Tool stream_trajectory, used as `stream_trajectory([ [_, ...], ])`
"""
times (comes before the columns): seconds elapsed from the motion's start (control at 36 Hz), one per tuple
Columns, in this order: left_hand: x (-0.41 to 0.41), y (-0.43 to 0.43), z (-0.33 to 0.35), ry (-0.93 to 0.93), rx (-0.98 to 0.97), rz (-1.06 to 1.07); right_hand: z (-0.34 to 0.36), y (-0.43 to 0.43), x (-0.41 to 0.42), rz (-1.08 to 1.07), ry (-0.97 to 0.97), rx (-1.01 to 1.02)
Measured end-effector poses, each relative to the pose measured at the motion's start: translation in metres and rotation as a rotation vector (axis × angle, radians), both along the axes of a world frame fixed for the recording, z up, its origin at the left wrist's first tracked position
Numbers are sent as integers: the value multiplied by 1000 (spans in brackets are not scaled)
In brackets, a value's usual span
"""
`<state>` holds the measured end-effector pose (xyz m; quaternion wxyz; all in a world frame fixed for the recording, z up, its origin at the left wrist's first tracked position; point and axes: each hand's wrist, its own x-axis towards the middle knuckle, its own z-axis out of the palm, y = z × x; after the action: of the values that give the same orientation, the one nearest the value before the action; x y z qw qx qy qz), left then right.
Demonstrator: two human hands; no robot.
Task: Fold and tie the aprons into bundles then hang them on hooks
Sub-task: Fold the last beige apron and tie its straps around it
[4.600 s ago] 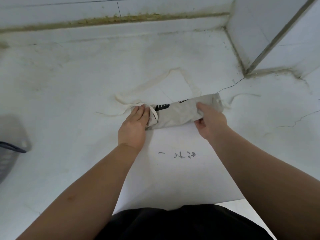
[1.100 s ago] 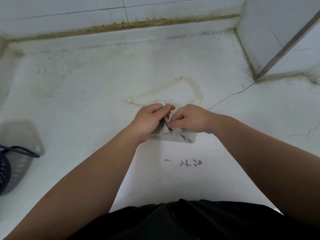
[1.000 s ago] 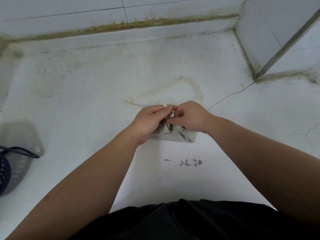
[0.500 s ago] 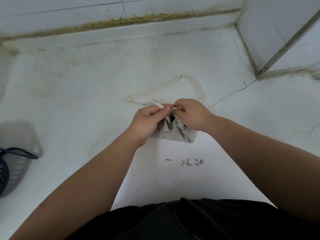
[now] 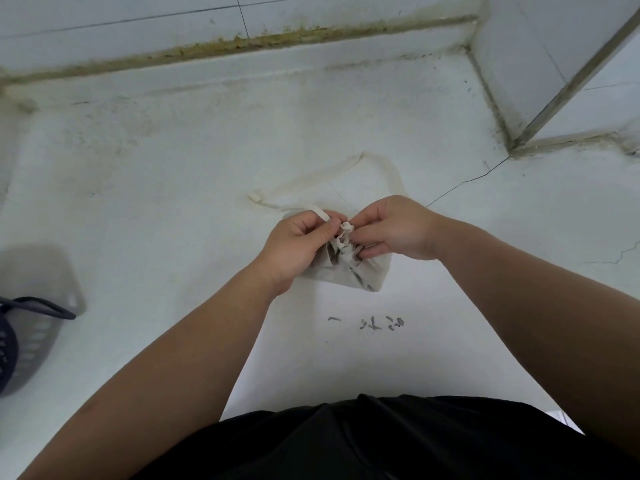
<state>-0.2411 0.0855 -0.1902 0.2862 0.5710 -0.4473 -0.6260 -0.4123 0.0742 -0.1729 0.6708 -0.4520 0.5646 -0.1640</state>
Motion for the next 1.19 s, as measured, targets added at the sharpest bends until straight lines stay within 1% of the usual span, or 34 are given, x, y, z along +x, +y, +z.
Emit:
stream_trajectory([
  [0.08, -1, 0, 1, 9, -17, -5, 0, 3, 7, 35, 95, -109],
  [0.17, 1, 1, 2, 24, -25, 6, 1, 3, 11, 70, 150, -188],
  [0.28, 3, 1, 3, 104, -34, -11, 1, 5, 12, 105, 161, -205],
  [0.39, 2, 2, 4, 131, -51, -8, -2, 5, 14, 96, 219, -234],
  [0.53, 3, 2, 4, 164, -45, 19, -10, 4, 19, 81, 442, -359],
  [0.56, 4, 2, 3, 168, -40, 18, -10, 4, 20, 77, 463, -385],
  [0.61, 5, 2, 3, 168, -35, 11, -10, 5, 22, 72, 449, -413],
  [0.67, 5, 1, 2, 167, -29, 6, -7, 5, 24, 94, 412, -397],
  [0.72, 5, 0, 2, 166, -17, -2, -4, 4, 22, 70, 359, -298],
  [0.78, 5, 0, 1, 162, -6, -9, 1, 4, 19, 17, 252, -169],
  [0.86, 6, 0, 0, 156, -7, -11, 4, 5, 15, -4, 137, -97],
  [0.92, 6, 0, 0, 144, -11, -18, 4, 6, 14, -6, 130, -111],
  [1.08, 5, 1, 1, 117, -14, -54, -2, 6, 20, -44, 206, -190],
  [1.19, 5, 2, -2, 47, -34, -68, 0, 8, 17, -30, 176, -144],
])
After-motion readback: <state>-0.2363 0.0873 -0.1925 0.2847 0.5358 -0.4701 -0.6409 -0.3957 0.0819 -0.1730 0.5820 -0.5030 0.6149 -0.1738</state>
